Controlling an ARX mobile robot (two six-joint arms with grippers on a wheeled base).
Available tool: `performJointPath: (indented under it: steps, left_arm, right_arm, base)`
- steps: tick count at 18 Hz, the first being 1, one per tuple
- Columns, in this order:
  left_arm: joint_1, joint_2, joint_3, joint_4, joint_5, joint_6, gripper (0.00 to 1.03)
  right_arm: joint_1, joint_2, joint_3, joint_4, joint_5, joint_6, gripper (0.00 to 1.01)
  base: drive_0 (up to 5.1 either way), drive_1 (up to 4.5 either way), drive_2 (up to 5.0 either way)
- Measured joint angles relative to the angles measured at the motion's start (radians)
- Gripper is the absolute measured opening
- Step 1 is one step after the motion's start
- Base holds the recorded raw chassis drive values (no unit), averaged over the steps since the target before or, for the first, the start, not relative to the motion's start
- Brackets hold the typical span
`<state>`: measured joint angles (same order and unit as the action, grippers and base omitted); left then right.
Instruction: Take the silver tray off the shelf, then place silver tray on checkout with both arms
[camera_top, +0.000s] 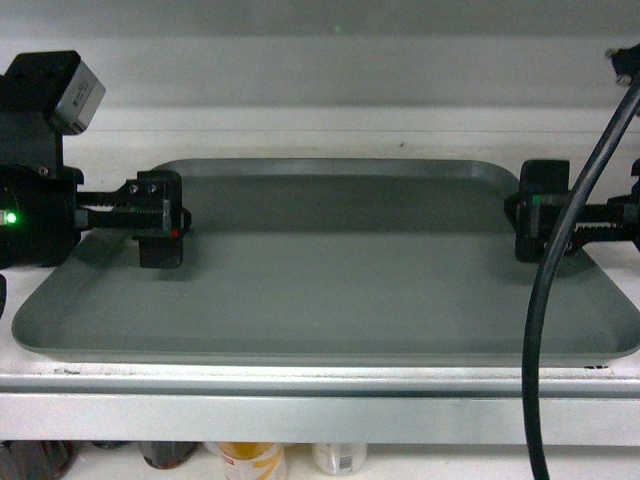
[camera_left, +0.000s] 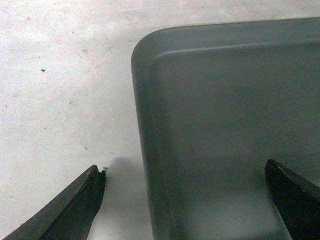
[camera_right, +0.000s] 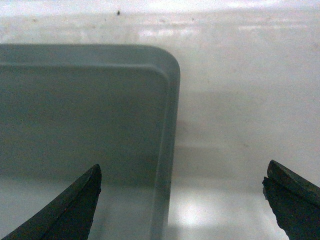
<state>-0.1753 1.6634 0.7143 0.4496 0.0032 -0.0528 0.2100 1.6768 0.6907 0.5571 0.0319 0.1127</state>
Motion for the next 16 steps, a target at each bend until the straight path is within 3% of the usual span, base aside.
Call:
performJointPath:
  steps: [11,13,16]
  left_arm:
    - [-0.011,0.01,-0.025,0.046,-0.005,-0.018,0.98]
    - [-0.017,0.01,-0.027,0.052,-0.015,-0.018,0.98]
    - [-0.035,0.008,-0.031,0.062,-0.015,-0.015,0.77]
  right_arm:
    - [0.013,0.019,-0.02,0.013,0.021,0.001,0.97]
    - [0.021,0.019,-0.021,0.014,0.021,0.006,0.84]
    - [0.042,0.019,-0.028,0.021,0.025,0.011,0.59]
  base:
    - [0.0,0.0,0.0]
    - [0.0,0.0,0.0]
    - [0.0,0.0,0.0]
